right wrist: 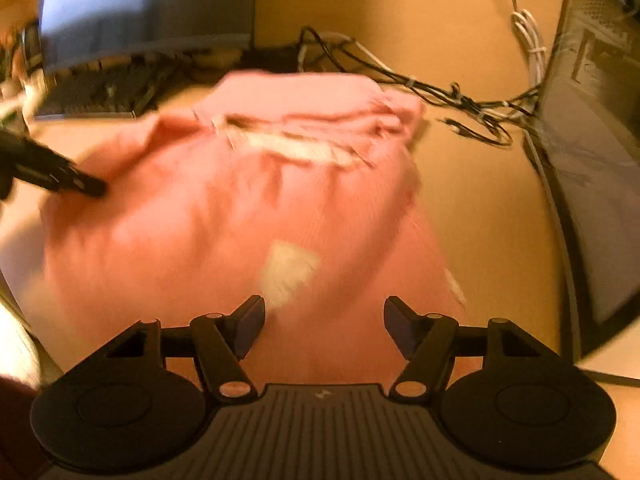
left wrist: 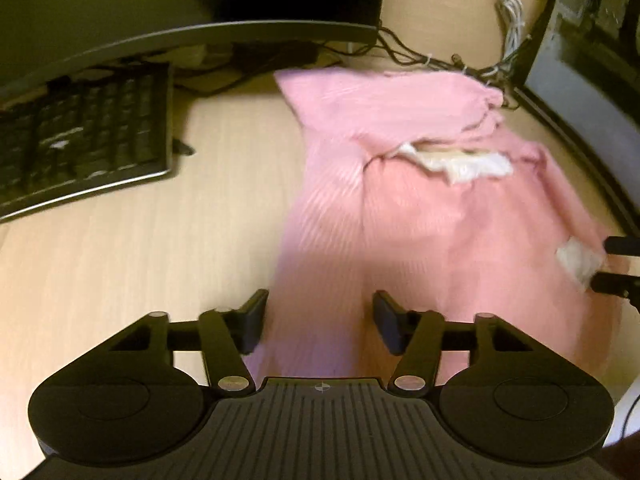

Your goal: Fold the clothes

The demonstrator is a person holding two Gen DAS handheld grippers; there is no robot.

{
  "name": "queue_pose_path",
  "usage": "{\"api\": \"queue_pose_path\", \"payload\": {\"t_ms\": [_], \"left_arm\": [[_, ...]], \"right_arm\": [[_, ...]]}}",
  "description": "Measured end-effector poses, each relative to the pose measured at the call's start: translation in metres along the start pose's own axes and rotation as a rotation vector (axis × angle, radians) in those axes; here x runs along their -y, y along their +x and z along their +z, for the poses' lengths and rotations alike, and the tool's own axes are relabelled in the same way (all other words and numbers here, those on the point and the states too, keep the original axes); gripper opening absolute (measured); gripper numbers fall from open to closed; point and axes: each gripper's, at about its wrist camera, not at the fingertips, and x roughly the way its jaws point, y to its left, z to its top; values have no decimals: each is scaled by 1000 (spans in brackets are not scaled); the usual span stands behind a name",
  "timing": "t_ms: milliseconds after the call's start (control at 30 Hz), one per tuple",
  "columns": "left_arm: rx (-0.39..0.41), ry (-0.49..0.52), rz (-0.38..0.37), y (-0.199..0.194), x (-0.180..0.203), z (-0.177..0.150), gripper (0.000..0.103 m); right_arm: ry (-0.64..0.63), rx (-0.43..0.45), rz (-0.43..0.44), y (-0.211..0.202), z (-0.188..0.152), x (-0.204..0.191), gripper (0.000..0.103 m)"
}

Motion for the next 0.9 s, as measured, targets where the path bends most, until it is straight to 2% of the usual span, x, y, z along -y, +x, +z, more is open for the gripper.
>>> {"api": "queue_pose_path", "payload": {"t_ms": [100, 133, 167, 200, 267, 367, 400, 433, 467, 500, 567, 600, 667, 700, 733, 767, 800, 833, 900], "left_arm": [[21, 7, 53, -21, -2, -9, 58], [33, 7, 72, -28, -3, -11, 59], [53, -15, 56, -33, -3, -7, 66], [72, -37, 40, -38, -4, -3, 78], [89, -54, 29, -31, -1, 7, 88], [72, -38, 45, -7, 7, 20, 88], [55, -25, 63, 3, 10, 22, 86], [44, -17, 73, 10, 11, 22, 84], [42, -14, 75, 13, 13, 21, 73], [40, -12, 77, 16, 14, 21, 53], [60, 6, 94, 12, 17, 21, 24], [78, 28, 122, 7, 18, 22, 23], [114, 70, 177, -3, 21, 22, 23], [112, 84, 186, -6, 21, 22, 23], [110, 98, 194, -9, 22, 22, 23], [100, 89, 147, -13, 22, 19, 24], [89, 80, 99, -16, 21, 16, 31], [86, 67, 31, -21, 21, 13, 34], [96, 43, -31, -27, 19, 7, 60]], "right_arm": [[106, 43, -6, -9, 8, 21, 67], [141, 64, -10, -9, 14, 27, 72], [165, 87, -15, -5, 19, 30, 76], [184, 97, -27, 2, 23, 33, 80], [215, 94, -54, 20, 28, 34, 81], [232, 66, -79, 45, 27, 33, 80], [219, 70, -90, 47, 27, 32, 64], [196, 75, -96, 44, 28, 31, 29], [175, 76, -99, 40, 29, 31, 19], [152, 86, -121, 35, 31, 31, 14], [97, 111, -190, 25, 35, 31, 14], [73, 112, -218, 24, 36, 32, 15], [78, 100, -194, 21, 35, 35, 18], [96, 103, -156, 17, 33, 36, 28], [119, 114, -108, 12, 31, 36, 44], [131, 129, -69, 7, 29, 35, 52], [128, 146, -45, 3, 26, 33, 62], [119, 160, -31, -1, 25, 29, 63], [120, 166, -16, -3, 23, 23, 64]]}}
